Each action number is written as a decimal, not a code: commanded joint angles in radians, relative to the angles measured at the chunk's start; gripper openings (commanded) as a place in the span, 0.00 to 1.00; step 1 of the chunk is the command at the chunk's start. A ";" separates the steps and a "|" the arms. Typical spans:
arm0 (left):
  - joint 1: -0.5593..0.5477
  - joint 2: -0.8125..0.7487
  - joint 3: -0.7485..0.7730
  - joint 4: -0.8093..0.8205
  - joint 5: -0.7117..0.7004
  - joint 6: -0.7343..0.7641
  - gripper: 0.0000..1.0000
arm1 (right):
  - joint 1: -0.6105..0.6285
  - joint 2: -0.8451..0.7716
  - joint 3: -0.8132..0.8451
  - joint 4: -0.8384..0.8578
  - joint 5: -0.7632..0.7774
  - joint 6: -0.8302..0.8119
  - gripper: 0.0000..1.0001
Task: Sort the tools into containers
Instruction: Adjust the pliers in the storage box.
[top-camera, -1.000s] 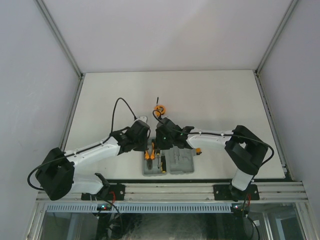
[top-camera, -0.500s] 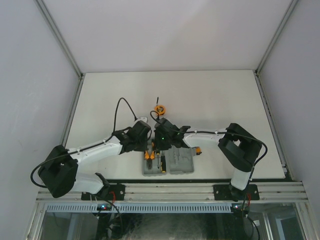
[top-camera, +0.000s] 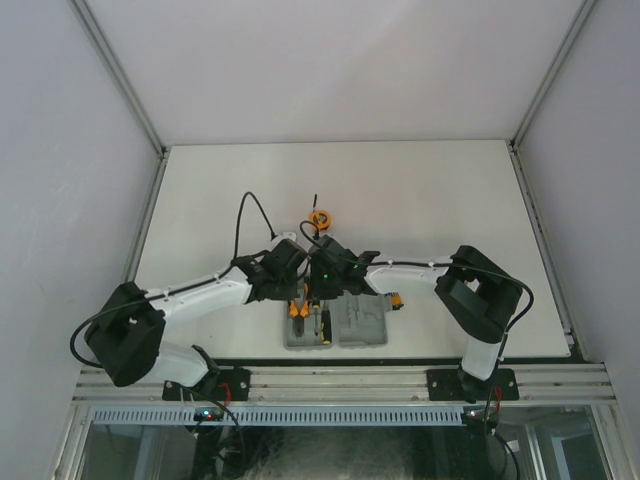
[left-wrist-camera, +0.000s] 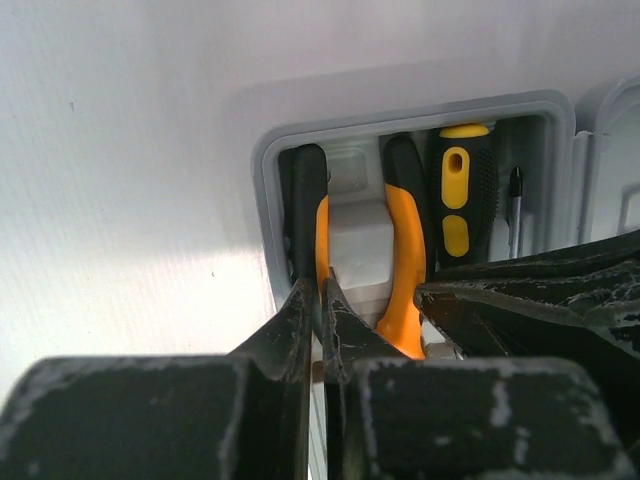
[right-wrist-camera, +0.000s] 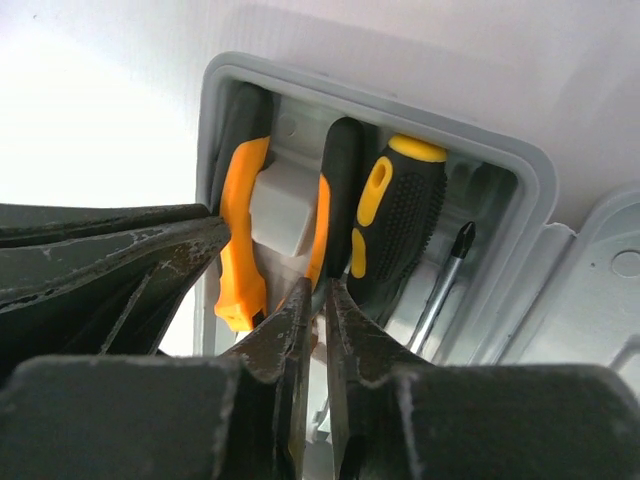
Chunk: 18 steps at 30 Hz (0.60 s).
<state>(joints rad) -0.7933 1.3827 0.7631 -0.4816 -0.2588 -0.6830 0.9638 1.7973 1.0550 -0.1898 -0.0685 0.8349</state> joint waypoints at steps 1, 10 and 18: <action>-0.009 0.078 -0.003 -0.040 -0.001 -0.047 0.05 | 0.001 0.016 0.022 -0.010 0.047 0.012 0.08; -0.009 0.143 -0.060 0.017 0.065 -0.082 0.00 | -0.004 0.019 0.022 -0.024 0.039 0.003 0.08; -0.009 0.184 -0.086 0.022 0.077 -0.082 0.00 | -0.004 0.012 0.022 -0.033 0.047 0.009 0.08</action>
<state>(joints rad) -0.7849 1.4448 0.7673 -0.4347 -0.2581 -0.7265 0.9516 1.7996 1.0554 -0.2043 -0.0441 0.8433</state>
